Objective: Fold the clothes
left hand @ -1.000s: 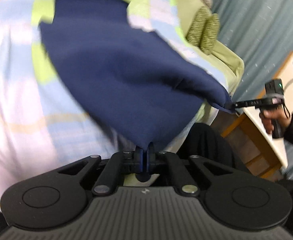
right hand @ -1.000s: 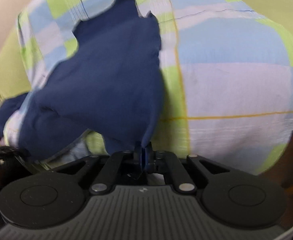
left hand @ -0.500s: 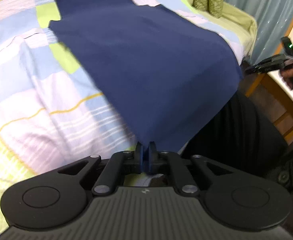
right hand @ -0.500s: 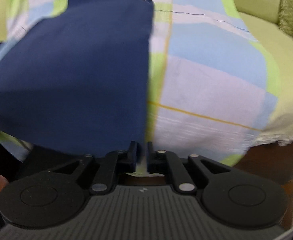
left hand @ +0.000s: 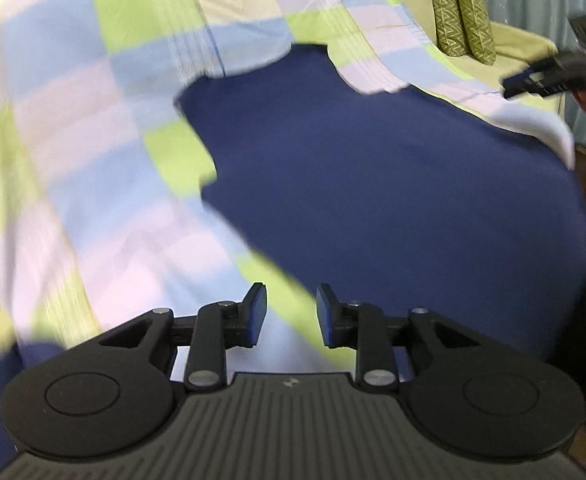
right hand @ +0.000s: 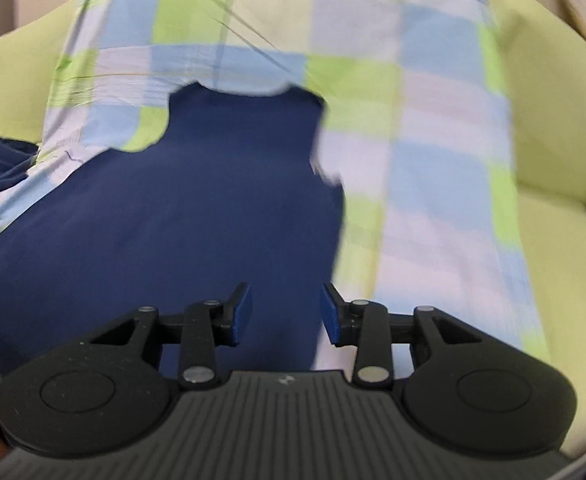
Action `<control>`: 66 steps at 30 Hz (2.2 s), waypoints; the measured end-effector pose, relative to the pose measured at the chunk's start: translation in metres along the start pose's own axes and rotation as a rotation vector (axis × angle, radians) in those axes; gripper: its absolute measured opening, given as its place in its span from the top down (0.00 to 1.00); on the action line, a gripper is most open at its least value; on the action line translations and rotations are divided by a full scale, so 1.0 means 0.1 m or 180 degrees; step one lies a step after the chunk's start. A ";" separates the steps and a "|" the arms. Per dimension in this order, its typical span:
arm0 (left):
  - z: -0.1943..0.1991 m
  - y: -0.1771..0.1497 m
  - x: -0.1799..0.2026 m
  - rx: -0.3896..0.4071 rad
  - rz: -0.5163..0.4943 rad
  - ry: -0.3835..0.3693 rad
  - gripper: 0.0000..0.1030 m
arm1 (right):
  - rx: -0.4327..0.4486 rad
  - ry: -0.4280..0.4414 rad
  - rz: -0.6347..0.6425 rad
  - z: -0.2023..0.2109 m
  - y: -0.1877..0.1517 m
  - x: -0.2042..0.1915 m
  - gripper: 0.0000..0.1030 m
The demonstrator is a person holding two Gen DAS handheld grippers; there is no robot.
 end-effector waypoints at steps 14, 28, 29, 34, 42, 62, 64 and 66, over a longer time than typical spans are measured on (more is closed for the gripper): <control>-2.09 1.57 -0.65 0.0338 -0.1517 0.0714 0.44 | -0.0038 -0.0789 0.1909 -2.28 1.50 0.13 0.64; -2.41 1.52 -0.77 0.0112 -0.1423 0.0557 0.91 | -0.0071 -0.0868 0.1742 -2.90 1.62 0.46 0.99; -2.36 1.51 -0.75 0.0109 -0.1421 0.0556 0.91 | -0.0074 -0.0842 0.1668 -2.86 1.63 0.45 0.99; -1.86 1.42 -0.59 0.0225 -0.1510 0.0537 0.92 | 0.0003 -0.0869 0.1871 -2.47 1.57 0.32 0.99; -0.62 0.72 0.18 0.0200 -0.1858 0.0197 0.93 | 0.0196 -0.0592 0.2085 -1.11 1.14 -0.17 0.99; -0.30 -0.60 1.10 -0.0101 -0.2175 0.0401 0.81 | -0.0324 -0.0353 0.2388 -0.31 -0.48 -1.15 0.99; -0.33 -0.57 1.08 -0.0123 -0.2073 0.0378 0.76 | -0.0327 -0.0350 0.2352 -0.35 -0.47 -1.13 0.99; -0.34 -0.57 1.06 -0.0154 -0.1979 0.0333 0.69 | -0.0430 -0.0273 0.2378 -0.41 -0.52 -1.13 0.98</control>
Point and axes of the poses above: each gripper's, at about its wrist camera, not at the fingertips, and z roughly against the way its jaws point, x to its right, y to its top, the point moved 6 cm from there along -z, roughly the way its jaws point, and after that the axes turned 8 degrees about z, right-handed, at the moved point
